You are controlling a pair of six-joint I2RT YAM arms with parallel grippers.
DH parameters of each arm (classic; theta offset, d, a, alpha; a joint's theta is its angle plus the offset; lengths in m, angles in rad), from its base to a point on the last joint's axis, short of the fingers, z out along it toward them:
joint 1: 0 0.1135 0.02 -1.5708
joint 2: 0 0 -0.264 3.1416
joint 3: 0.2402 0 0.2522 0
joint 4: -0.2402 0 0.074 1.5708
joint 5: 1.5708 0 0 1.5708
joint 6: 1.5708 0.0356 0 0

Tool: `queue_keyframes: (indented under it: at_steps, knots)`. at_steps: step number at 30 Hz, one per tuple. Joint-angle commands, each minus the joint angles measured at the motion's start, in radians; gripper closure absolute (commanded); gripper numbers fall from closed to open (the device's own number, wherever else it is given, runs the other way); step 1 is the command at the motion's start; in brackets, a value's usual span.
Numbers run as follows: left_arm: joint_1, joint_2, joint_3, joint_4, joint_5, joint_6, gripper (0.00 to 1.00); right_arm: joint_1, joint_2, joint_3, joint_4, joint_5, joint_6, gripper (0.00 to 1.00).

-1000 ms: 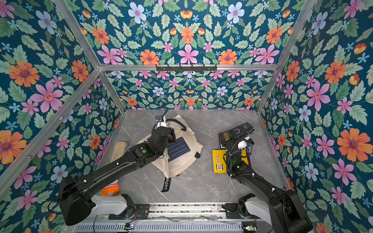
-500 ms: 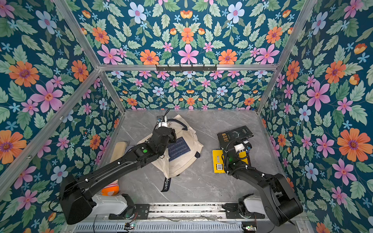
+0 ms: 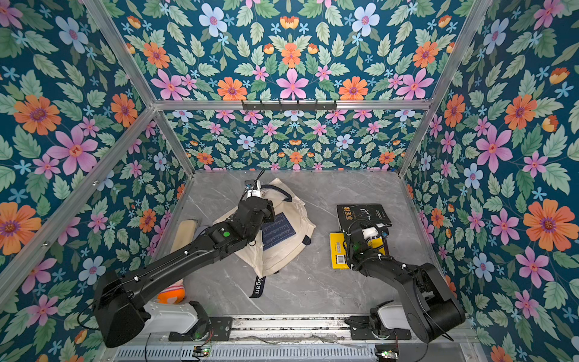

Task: Take out the books from the canvas bag
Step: Place the book on the book.

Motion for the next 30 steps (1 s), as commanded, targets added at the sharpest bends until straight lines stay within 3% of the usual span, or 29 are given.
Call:
queue_keyframes:
  at_steps: [1, 5, 15, 23, 30]
  knots:
    - [0.001, -0.001, 0.011, 0.007, 0.008, 0.006, 1.00, 0.001, -0.010, 0.002, 0.004, -0.031, 0.058, 0.58]
    - [0.001, 0.001, 0.013, 0.005, 0.012, 0.009, 1.00, 0.001, -0.041, -0.002, -0.011, -0.061, 0.079, 0.51]
    - [0.001, 0.004, 0.020, -0.001, 0.018, 0.016, 1.00, 0.001, -0.213, 0.018, -0.224, -0.132, 0.054, 0.17]
    - [0.001, -0.003, 0.020, -0.002, 0.015, 0.016, 1.00, 0.001, -0.324, -0.014, -0.272, -0.110, -0.019, 0.13]
    - [0.001, -0.003, 0.020, -0.002, 0.021, 0.013, 1.00, -0.008, -0.288, -0.008, -0.259, -0.150, -0.038, 0.13]
